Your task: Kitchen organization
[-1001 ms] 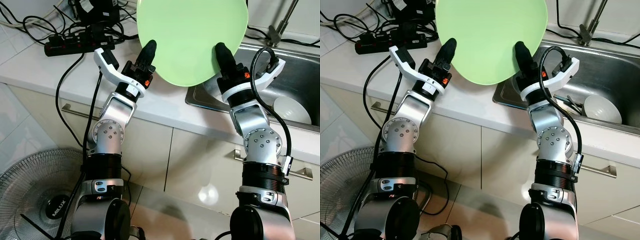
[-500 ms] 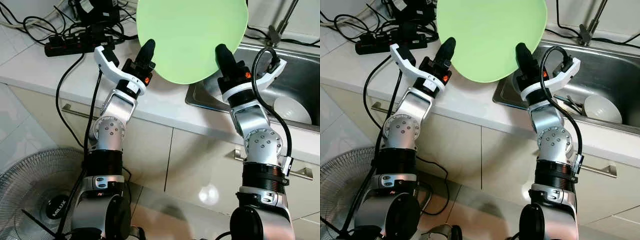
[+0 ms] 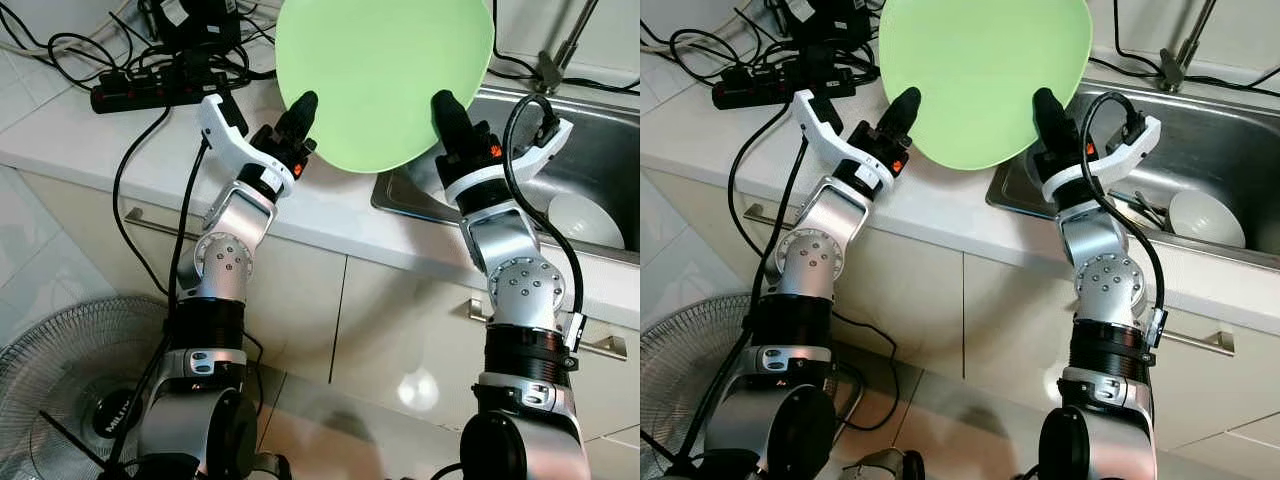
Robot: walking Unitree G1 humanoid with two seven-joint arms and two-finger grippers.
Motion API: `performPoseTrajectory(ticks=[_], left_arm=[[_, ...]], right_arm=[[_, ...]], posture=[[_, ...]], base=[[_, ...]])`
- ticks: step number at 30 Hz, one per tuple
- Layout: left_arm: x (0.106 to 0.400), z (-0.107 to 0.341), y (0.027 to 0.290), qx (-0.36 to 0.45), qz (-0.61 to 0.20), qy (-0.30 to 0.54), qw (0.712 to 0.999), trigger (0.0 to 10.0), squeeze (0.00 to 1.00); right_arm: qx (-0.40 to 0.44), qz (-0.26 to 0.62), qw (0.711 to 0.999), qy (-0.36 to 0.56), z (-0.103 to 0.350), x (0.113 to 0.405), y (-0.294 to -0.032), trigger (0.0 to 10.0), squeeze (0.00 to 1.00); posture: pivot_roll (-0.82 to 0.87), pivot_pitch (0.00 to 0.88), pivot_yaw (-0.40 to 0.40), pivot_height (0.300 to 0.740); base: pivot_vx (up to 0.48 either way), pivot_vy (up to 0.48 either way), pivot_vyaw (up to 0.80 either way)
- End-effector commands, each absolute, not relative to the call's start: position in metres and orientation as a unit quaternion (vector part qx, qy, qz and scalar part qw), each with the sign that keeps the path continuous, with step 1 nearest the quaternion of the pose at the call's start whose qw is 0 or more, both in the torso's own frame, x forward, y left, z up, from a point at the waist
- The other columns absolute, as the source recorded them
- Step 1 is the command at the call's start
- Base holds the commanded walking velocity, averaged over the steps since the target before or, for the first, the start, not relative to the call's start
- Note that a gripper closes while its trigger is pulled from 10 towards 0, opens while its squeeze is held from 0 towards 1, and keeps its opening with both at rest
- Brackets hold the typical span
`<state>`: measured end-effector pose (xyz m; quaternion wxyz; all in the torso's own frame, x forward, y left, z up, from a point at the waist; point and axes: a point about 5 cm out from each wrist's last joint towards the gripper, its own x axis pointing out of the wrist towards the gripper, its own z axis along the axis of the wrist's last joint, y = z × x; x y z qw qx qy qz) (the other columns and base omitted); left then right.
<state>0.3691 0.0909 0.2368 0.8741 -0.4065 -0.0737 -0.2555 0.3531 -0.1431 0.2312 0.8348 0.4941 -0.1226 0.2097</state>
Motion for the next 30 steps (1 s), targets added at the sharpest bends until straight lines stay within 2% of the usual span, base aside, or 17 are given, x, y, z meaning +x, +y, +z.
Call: performPoseTrajectory(ticks=[1, 18, 19, 20, 21, 22, 24, 27, 30], left_arm=[[0.367, 0.244, 0.084, -0.393, -0.274, -0.078, 0.874, 10.0, 1.00], [0.367, 0.237, 0.089, -0.373, -0.259, -0.073, 0.888, 10.0, 1.00], [0.366, 0.237, 0.088, -0.360, -0.262, -0.073, 0.892, 10.0, 0.18], [0.366, 0.237, 0.088, -0.351, -0.264, -0.074, 0.895, 10.0, 0.18], [0.365, 0.237, 0.087, -0.344, -0.265, -0.073, 0.898, 10.0, 0.00], [0.365, 0.237, 0.087, -0.339, -0.264, -0.072, 0.900, 10.0, 0.00], [0.363, 0.234, 0.089, -0.300, -0.264, -0.070, 0.914, 10.0, 0.00], [0.363, 0.233, 0.089, -0.289, -0.266, -0.072, 0.917, 10.0, 0.00], [0.358, 0.236, 0.088, -0.220, -0.307, -0.086, 0.922, 10.0, 0.00]], right_arm=[[0.494, 0.210, 0.832, -0.141, 0.243, 0.355, -0.143, 10.0, 0.00], [0.540, 0.118, 0.806, -0.211, 0.270, 0.369, -0.185, 10.0, 0.00], [0.536, 0.102, 0.809, -0.218, 0.271, 0.370, -0.190, 10.0, 0.00], [0.532, 0.091, 0.812, -0.222, 0.271, 0.371, -0.194, 10.0, 0.00], [0.529, 0.077, 0.814, -0.227, 0.272, 0.371, -0.199, 10.0, 0.00], [0.527, 0.065, 0.815, -0.231, 0.273, 0.372, -0.203, 10.0, 0.00], [0.493, -0.011, 0.833, -0.251, 0.277, 0.372, -0.228, 10.0, 0.00], [0.476, -0.041, 0.838, -0.263, 0.280, 0.370, -0.240, 10.0, 0.00], [0.465, -0.082, 0.840, -0.266, 0.277, 0.368, -0.256, 10.0, 0.00]], posture=[[0.02, 0.046, 0.061, 0.740], [0.02, 0.052, 0.057, 0.740], [0.02, 0.051, 0.056, 0.740], [0.02, 0.051, 0.056, 0.740], [0.01, 0.051, 0.056, 0.740], [0.01, 0.051, 0.056, 0.740], [0.00, 0.052, 0.054, 0.740], [0.00, 0.052, 0.054, 0.740], [-0.01, 0.049, 0.055, 0.740]], base=[[0.000, 0.000, 0.00], [0.000, 0.000, 0.00], [0.000, 0.000, 0.00], [0.000, 0.000, 0.00], [0.000, 0.000, 0.00], [0.000, 0.000, 0.00], [0.000, 0.000, 0.00], [0.000, 0.000, 0.00], [0.000, 0.000, 0.00]])
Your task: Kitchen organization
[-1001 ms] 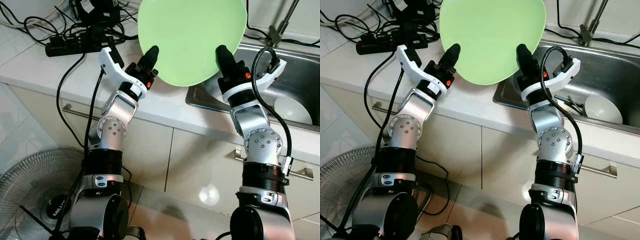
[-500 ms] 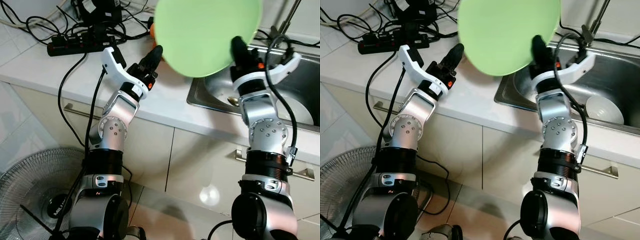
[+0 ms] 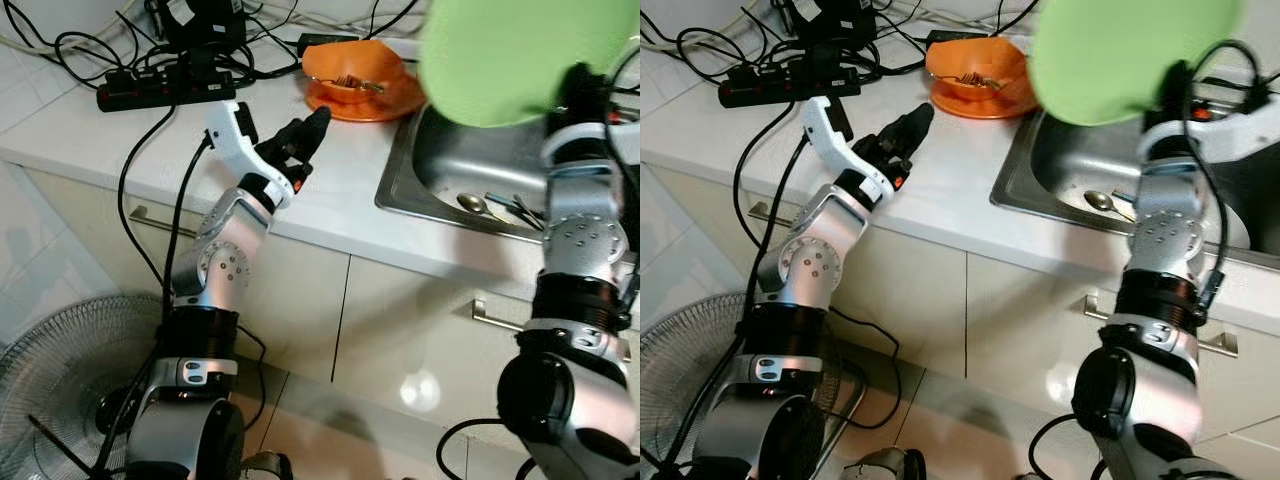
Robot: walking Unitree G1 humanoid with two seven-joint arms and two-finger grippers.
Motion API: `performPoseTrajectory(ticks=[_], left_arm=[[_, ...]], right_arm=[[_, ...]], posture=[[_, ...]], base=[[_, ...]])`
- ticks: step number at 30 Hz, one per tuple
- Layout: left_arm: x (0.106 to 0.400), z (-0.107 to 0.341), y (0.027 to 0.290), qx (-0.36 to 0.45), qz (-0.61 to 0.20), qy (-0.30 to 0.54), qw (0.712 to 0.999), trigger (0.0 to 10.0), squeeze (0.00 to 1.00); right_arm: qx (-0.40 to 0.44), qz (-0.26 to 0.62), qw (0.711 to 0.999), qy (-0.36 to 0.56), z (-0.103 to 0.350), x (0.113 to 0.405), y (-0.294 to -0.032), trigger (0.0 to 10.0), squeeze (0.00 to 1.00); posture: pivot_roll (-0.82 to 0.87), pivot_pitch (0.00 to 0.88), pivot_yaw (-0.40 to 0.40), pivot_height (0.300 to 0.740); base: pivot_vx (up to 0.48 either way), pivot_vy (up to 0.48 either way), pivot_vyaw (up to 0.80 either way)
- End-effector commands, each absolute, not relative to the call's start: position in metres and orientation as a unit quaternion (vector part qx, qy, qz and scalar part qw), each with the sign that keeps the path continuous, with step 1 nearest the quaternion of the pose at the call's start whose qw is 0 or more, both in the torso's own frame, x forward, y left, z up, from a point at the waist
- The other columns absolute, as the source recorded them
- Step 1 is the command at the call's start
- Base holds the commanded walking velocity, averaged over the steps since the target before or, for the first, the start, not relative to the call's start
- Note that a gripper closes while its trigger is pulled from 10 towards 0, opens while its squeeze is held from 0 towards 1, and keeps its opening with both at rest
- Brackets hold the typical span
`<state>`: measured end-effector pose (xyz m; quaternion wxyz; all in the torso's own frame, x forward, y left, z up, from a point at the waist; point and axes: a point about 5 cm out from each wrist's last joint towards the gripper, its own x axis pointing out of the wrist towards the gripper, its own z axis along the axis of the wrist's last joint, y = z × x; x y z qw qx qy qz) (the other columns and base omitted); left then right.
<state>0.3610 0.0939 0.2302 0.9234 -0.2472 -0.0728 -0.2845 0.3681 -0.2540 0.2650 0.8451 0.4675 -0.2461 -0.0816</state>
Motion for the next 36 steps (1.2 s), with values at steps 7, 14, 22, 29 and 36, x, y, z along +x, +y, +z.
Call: performPoseTrajectory(ticks=[7, 14, 22, 29, 36], left_arm=[[0.359, 0.222, 0.090, -0.198, -0.293, -0.060, 0.934, 10.0, 0.00], [0.354, 0.213, 0.090, -0.175, -0.298, -0.045, 0.937, 10.0, 0.00], [0.348, 0.202, 0.099, -0.128, -0.303, -0.017, 0.944, 10.0, 0.00], [0.345, 0.198, 0.110, -0.118, -0.291, -0.010, 0.949, 10.0, 0.00], [0.342, 0.194, 0.105, -0.111, -0.300, -0.002, 0.948, 10.0, 0.00]], right_arm=[[0.387, -0.128, 0.880, -0.244, 0.265, 0.371, -0.256, 10.0, 0.00], [0.314, -0.165, 0.905, -0.234, 0.258, 0.371, -0.262, 10.0, 0.00], [0.245, -0.174, 0.929, -0.214, 0.253, 0.374, -0.263, 10.0, 0.00], [0.205, -0.189, 0.941, -0.192, 0.245, 0.378, -0.264, 10.0, 0.00], [0.192, -0.191, 0.946, -0.180, 0.242, 0.382, -0.262, 10.0, 0.00]], posture=[[-0.01, 0.049, 0.060, 0.740], [-0.02, 0.044, 0.060, 0.740], [-0.02, 0.038, 0.069, 0.740], [-0.01, 0.028, 0.067, 0.740], [-0.02, 0.011, 0.069, 0.740]], base=[[0.000, 0.000, 0.00], [0.000, 0.000, 0.00], [0.000, 0.000, 0.00], [0.000, 0.000, 0.00], [0.000, 0.000, 0.00]])
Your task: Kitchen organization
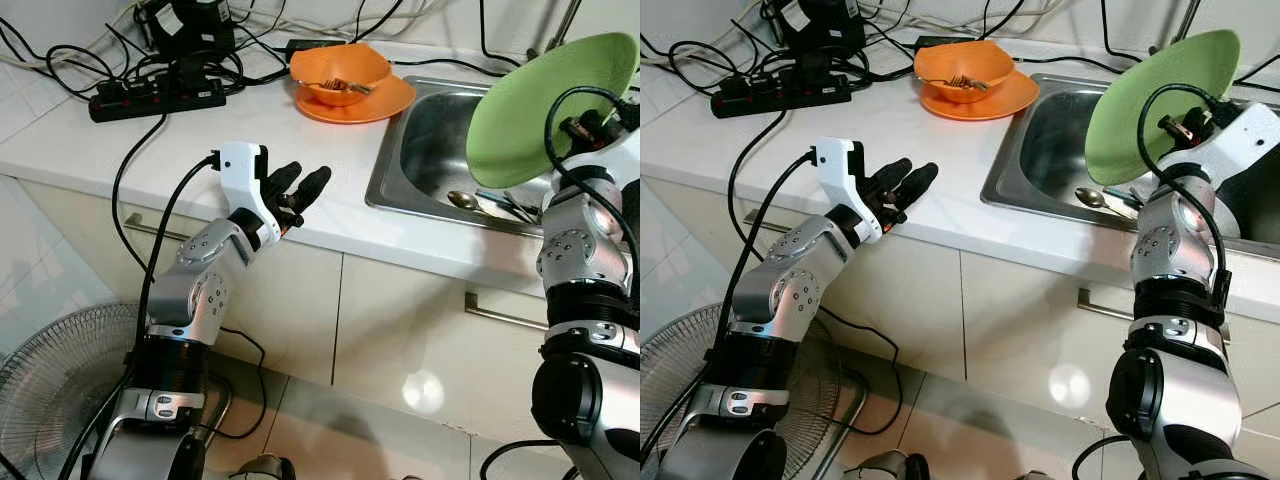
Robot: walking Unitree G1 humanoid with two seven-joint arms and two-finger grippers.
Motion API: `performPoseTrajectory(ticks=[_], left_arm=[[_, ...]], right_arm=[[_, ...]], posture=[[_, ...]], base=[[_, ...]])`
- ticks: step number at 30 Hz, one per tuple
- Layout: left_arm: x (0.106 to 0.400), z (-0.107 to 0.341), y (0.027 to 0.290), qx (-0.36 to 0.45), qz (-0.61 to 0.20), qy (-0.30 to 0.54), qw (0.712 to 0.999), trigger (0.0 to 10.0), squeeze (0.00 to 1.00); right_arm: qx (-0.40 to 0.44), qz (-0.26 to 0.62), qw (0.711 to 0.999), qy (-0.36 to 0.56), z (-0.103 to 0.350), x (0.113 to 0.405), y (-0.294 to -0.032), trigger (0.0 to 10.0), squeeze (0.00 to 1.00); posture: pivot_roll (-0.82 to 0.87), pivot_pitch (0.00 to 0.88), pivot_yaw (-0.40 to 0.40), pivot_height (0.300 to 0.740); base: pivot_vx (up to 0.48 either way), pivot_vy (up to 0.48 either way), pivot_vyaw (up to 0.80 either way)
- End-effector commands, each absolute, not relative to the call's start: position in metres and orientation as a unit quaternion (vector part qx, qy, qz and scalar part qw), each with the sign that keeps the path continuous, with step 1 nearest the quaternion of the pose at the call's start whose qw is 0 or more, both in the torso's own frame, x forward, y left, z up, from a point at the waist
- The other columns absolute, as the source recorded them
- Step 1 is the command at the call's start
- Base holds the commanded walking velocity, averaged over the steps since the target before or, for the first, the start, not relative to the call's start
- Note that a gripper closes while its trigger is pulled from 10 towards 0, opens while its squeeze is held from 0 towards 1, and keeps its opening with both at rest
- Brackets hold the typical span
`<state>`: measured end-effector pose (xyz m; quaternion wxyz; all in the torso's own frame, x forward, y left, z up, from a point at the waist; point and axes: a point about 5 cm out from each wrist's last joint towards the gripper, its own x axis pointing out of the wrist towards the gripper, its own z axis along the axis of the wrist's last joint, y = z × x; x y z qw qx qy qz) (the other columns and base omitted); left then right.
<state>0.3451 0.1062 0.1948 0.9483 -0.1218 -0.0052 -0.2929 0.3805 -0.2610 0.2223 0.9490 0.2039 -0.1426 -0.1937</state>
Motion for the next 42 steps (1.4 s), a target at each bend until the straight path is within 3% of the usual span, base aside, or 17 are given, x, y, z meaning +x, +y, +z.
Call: performPoseTrajectory(ticks=[1, 22, 42], left_arm=[[0.342, 0.194, 0.105, -0.111, -0.300, -0.002, 0.948, 10.0, 0.00], [0.335, 0.192, 0.107, -0.098, -0.295, 0.011, 0.951, 10.0, 0.00], [0.329, 0.189, 0.105, -0.101, -0.294, 0.021, 0.950, 10.0, 0.00]], right_arm=[[0.192, -0.191, 0.946, -0.180, 0.242, 0.382, -0.262, 10.0, 0.00], [0.175, -0.157, 0.966, -0.106, 0.213, 0.397, -0.230, 10.0, 0.00], [0.186, -0.141, 0.970, -0.075, 0.197, 0.399, -0.217, 10.0, 0.00]], posture=[[-0.02, 0.011, 0.069, 0.740], [0.05, 0.062, 0.052, 0.740], [0.06, 0.074, 0.051, 0.740]], base=[[0.000, 0.000, 0.00], [0.000, 0.000, 0.00], [0.000, 0.000, 0.00]])
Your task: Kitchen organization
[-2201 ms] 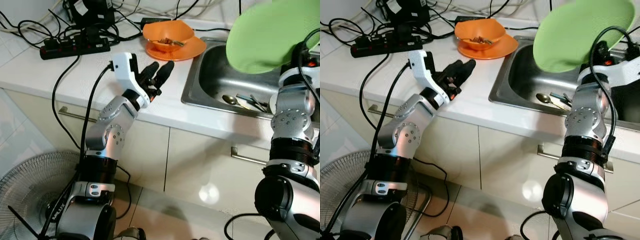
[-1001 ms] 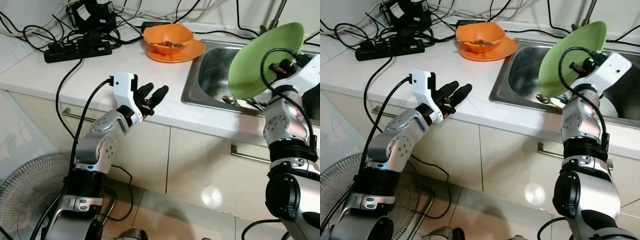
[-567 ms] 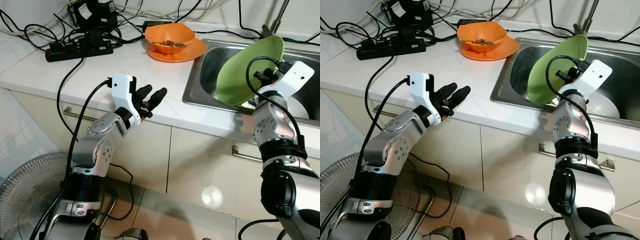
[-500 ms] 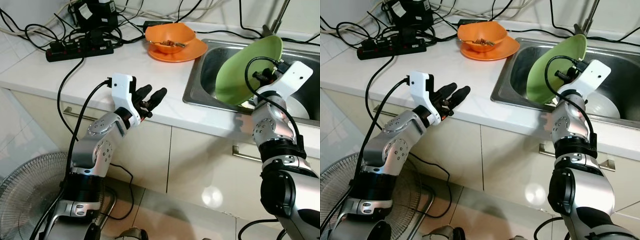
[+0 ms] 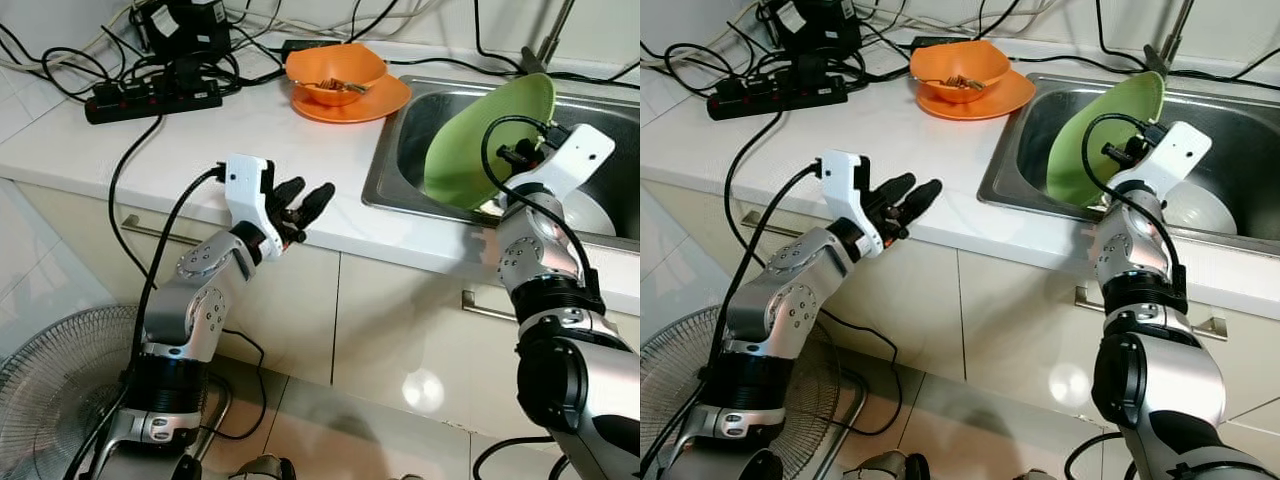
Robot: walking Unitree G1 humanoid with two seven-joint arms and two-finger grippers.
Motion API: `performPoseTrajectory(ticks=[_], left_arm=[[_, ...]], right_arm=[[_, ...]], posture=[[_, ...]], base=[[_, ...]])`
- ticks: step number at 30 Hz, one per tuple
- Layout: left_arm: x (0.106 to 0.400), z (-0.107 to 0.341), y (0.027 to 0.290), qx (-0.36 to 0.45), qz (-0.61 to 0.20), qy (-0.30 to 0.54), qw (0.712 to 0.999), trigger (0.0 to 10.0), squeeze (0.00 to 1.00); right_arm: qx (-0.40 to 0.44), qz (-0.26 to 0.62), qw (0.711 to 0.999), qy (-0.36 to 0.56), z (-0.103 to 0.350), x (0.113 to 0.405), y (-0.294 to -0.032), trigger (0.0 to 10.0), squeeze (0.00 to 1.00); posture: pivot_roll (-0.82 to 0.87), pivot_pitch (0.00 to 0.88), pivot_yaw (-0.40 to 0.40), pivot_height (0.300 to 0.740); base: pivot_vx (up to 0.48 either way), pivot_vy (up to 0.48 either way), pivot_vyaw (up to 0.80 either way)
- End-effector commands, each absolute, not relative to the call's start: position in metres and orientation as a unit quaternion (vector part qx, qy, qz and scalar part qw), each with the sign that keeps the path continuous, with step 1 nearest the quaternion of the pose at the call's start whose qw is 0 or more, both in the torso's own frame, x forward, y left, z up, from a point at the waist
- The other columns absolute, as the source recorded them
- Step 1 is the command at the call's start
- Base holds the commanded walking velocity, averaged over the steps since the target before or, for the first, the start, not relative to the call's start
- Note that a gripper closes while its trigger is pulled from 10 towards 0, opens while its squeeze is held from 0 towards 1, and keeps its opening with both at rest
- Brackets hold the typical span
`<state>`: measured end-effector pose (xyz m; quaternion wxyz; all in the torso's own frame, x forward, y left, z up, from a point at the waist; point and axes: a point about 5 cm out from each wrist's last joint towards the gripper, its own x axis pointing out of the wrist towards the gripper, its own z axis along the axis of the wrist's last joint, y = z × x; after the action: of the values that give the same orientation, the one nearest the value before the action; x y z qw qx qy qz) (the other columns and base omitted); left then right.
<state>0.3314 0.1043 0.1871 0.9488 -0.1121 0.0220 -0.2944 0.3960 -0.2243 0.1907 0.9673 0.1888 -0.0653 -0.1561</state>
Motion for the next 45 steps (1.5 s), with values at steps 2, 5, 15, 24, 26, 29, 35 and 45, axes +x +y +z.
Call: performPoseTrajectory(ticks=[2, 5, 15, 24, 26, 29, 35, 45], left_arm=[[0.328, 0.188, 0.104, -0.102, -0.294, 0.022, 0.950, 10.0, 0.00], [0.328, 0.188, 0.104, -0.102, -0.295, 0.023, 0.950, 10.0, 0.00], [0.325, 0.186, 0.102, -0.103, -0.297, 0.029, 0.949, 10.0, 0.00], [0.324, 0.186, 0.100, -0.104, -0.299, 0.031, 0.948, 10.0, 0.00], [0.324, 0.186, 0.100, -0.104, -0.298, 0.031, 0.948, 10.0, 0.00], [0.325, 0.186, 0.101, -0.103, -0.293, 0.028, 0.950, 10.0, 0.00], [0.334, 0.188, 0.109, -0.072, -0.241, -0.003, 0.968, 10.0, 0.00], [0.349, 0.211, 0.118, 0.021, -0.124, -0.117, 0.985, 10.0, 0.00]], right_arm=[[0.188, -0.139, 0.969, -0.074, 0.195, 0.399, -0.215, 10.0, 0.15], [0.189, -0.138, 0.969, -0.072, 0.194, 0.399, -0.215, 10.0, 0.14], [0.191, -0.129, 0.971, -0.062, 0.188, 0.399, -0.208, 10.0, 0.92], [0.193, -0.121, 0.972, -0.056, 0.186, 0.400, -0.202, 10.0, 0.00], [0.193, -0.121, 0.972, -0.056, 0.186, 0.399, -0.202, 10.0, 0.00], [0.194, -0.117, 0.972, -0.065, 0.188, 0.399, -0.202, 10.0, 0.00], [0.161, -0.078, 0.977, -0.112, 0.202, 0.398, -0.191, 10.0, 0.00], [0.044, 0.001, 0.966, -0.253, 0.231, 0.371, -0.166, 10.0, 0.00]], posture=[[0.06, 0.071, 0.052, 0.740], [0.06, 0.072, 0.054, 0.740], [0.07, 0.076, 0.055, 0.740], [0.07, 0.078, 0.054, 0.740], [0.07, 0.079, 0.054, 0.740], [0.07, 0.081, 0.054, 0.740], [0.06, 0.083, 0.054, 0.740], [0.04, 0.077, 0.053, 0.740]], base=[[0.000, 0.000, 0.00], [0.000, 0.000, 0.00], [0.000, 0.000, 0.00], [0.000, 0.000, 0.00], [0.000, 0.000, 0.00], [0.000, 0.000, 0.00], [0.000, 0.000, 0.00], [0.000, 0.000, 0.00]])
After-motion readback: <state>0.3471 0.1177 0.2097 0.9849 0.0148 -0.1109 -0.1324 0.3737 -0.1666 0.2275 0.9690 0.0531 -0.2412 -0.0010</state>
